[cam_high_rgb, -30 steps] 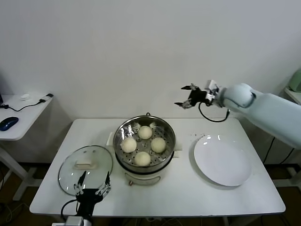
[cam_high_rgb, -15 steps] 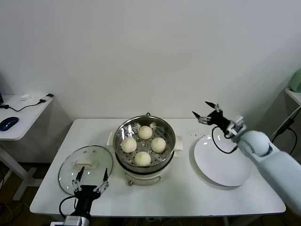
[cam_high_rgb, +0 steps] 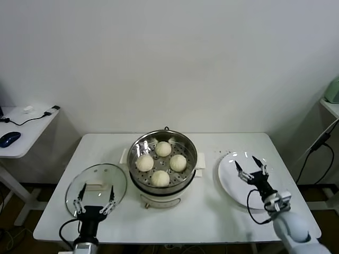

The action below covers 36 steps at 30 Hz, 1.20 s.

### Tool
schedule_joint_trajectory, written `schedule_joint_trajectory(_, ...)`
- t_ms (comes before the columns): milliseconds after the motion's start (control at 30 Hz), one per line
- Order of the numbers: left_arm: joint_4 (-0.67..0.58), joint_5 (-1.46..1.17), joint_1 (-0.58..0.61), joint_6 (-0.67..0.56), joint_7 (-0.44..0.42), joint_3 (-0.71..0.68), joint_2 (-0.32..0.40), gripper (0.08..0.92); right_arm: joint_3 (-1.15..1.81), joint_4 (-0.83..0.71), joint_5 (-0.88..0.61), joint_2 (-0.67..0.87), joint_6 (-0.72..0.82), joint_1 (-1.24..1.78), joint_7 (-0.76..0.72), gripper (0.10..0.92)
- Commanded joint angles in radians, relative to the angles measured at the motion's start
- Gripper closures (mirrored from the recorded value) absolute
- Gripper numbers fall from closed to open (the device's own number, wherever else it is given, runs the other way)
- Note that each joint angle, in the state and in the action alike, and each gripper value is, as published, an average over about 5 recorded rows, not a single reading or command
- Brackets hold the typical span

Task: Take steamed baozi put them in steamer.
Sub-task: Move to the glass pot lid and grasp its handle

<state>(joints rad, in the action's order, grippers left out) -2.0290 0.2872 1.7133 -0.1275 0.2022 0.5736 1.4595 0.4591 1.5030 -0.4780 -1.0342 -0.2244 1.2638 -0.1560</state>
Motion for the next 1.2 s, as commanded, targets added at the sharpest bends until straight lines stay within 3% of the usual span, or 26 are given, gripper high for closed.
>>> schedule_joint_trajectory(33,0.077,0.383,-0.021,-0.082,0.185,0.016,-0.014,0.177,0.113,-0.005,0.079,-0.179,-0.092,0.166,0.026,0.203)
schedule_joint_trajectory(200,0.225,0.78,-0.074,-0.017,0.313,0.053,-0.072,0.177,0.111,0.003,0.107,-0.191,-0.055,0.155,0.036,0.203)
schedule_joint_trajectory(333,0.343,0.921,-0.099,0.112,0.314,0.033,-0.137,0.177,0.111,0.011,0.121,-0.195,-0.028,0.151,0.045,0.203)
schedule_joint_trajectory(533,0.489,0.983,-0.158,0.189,0.304,0.033,-0.182,0.177,0.112,0.032,0.132,-0.199,-0.003,0.155,0.05,0.203)
schedule_joint_trajectory(1200,0.576,0.974,-0.328,0.2,0.254,-0.004,-0.217,0.177,0.119,0.055,0.168,-0.214,0.019,0.181,0.055,0.203)
